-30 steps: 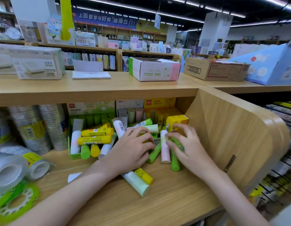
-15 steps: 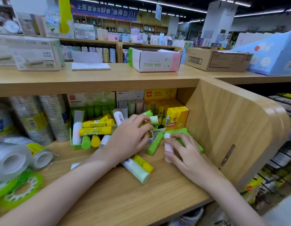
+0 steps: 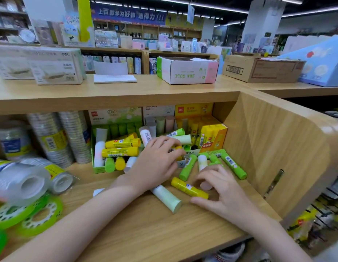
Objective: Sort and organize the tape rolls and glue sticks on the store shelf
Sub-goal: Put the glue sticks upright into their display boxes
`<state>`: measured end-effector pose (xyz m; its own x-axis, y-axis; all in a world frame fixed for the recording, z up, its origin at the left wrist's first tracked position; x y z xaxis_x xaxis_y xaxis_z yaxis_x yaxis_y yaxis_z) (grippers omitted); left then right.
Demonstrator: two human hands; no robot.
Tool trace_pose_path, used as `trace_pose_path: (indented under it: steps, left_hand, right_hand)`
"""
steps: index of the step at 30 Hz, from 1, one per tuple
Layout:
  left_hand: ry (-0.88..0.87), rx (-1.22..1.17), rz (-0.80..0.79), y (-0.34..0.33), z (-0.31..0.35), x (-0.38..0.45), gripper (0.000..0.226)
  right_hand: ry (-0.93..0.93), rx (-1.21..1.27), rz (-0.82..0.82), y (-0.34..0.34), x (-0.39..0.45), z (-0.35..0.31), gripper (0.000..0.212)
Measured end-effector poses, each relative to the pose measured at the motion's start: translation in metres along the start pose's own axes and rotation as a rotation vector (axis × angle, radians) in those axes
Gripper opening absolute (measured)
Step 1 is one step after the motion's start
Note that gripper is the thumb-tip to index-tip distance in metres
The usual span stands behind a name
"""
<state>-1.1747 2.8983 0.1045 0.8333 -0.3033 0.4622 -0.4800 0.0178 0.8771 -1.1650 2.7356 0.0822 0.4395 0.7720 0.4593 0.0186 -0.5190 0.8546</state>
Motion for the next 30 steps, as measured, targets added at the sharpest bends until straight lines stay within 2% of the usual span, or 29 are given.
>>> trace_pose_path:
  steps: [2,4,7,9,11,14,18,21,24,30]
  left_hand:
    - [0.017,-0.015,0.024,0.002,-0.001,-0.001,0.032]
    - [0.043,-0.019,0.044,0.004,-0.001,-0.001,0.034]
    - [0.069,-0.017,0.047,0.004,-0.002,-0.001,0.036]
    - [0.077,-0.018,0.037,0.002,-0.002,-0.002,0.037]
    - [0.080,-0.021,0.029,0.001,-0.002,-0.003,0.037]
    - [0.088,-0.022,0.029,0.001,-0.002,-0.003,0.036]
    - [0.135,0.009,0.032,0.003,-0.003,-0.006,0.035]
    - [0.151,0.013,0.037,0.005,-0.003,-0.006,0.036]
    - [0.184,0.025,0.034,0.006,-0.004,-0.006,0.037]
    - [0.219,0.050,0.044,0.005,-0.007,-0.006,0.040]
  right_hand:
    - [0.013,-0.021,-0.010,-0.005,-0.001,0.001,0.029]
    - [-0.041,0.101,0.032,0.002,-0.001,0.000,0.025]
    - [-0.234,0.428,0.228,0.024,0.003,0.012,0.020]
    - [-0.306,0.507,0.350,0.036,0.013,0.021,0.025]
    - [-0.350,0.446,0.434,0.046,0.027,0.028,0.030]
    - [-0.401,0.204,0.405,0.052,0.053,0.037,0.035]
    - [-0.275,-0.391,0.358,0.043,0.079,0.035,0.032]
    - [-0.233,-0.575,0.311,0.032,0.087,0.037,0.032]
    - [-0.240,-0.648,0.261,0.025,0.090,0.045,0.029]
    - [-0.340,-0.478,0.227,0.026,0.092,0.056,0.008]
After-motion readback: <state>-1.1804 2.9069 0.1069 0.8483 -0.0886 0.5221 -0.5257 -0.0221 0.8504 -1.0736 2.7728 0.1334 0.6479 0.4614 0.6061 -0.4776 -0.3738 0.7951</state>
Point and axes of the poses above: each hand's wrist, its own x-axis towards the middle knuckle, its own y-axis out of the back of the hand, z = x × y, the point moved 5 cm from there along x, towards the middle knuckle, and after that the axes turned 7 degrees about -z, right-handed, at the moved point
